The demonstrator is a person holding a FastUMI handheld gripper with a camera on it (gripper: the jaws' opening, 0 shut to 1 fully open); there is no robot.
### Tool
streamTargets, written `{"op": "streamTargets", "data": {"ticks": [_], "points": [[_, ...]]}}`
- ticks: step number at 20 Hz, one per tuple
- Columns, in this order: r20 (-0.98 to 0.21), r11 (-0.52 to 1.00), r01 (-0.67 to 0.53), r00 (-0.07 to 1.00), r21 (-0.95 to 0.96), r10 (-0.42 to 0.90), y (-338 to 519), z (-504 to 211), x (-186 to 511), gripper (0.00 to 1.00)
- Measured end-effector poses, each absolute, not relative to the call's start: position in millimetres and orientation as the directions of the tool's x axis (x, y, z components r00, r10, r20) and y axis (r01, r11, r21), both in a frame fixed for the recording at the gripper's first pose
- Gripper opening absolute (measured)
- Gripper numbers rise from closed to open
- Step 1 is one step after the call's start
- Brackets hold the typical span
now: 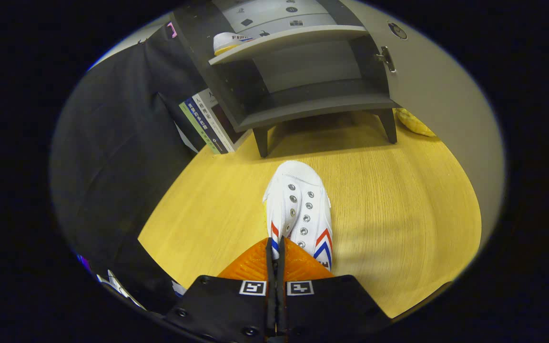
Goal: Open the shoe cabinet door, grab the shoes and put them into the shoe cabinet, then close the shoe cabinet door.
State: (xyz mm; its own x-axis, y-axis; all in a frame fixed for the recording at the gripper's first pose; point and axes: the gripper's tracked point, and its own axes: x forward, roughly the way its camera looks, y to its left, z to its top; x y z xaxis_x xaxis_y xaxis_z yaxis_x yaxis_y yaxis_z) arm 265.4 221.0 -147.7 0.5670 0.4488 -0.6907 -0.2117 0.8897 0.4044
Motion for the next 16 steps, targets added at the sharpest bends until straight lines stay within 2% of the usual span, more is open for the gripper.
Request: {"op": "streamTargets", "data": {"ticks": [6,16], "points": [[-0.535,0.76,-0.155,0.622,0.632,0.572,226,-80,282,0.02],[-0.245,0.669,-0.274,0.782,0.691,0.574,230,68,368,0.02]]}}
